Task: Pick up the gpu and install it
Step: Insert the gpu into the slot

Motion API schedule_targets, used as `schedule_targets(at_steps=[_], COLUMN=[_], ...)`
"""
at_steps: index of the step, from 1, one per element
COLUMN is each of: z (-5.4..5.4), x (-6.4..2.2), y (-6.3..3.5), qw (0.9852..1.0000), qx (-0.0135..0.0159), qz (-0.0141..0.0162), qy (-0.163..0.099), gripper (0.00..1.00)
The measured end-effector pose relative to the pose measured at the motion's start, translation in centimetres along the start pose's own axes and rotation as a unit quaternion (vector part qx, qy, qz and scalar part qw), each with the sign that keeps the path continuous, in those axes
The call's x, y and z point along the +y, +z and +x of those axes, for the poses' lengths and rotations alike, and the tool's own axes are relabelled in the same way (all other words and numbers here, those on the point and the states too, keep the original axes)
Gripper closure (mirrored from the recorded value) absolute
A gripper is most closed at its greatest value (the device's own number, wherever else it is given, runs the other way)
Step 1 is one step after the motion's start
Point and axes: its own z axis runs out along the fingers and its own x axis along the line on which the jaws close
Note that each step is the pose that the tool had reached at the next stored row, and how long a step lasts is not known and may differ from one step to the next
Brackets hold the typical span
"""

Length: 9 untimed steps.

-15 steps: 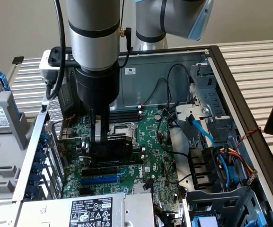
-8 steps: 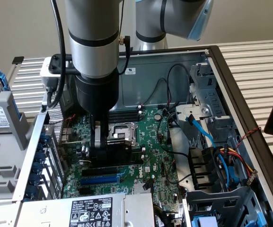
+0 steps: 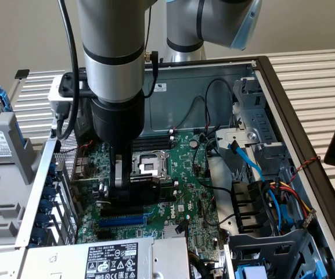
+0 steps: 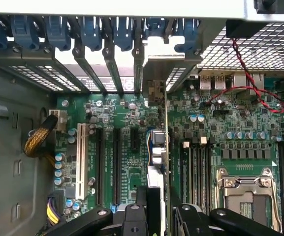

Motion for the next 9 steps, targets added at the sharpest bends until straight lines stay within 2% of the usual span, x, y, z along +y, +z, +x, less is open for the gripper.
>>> schedule_targets(at_steps=[9], z=[0.08], x=[0.18], y=[0.25], qw=[1.0], qx=[0.0001], qz=[-0.0013], qy=[0.0], gripper=[0.73])
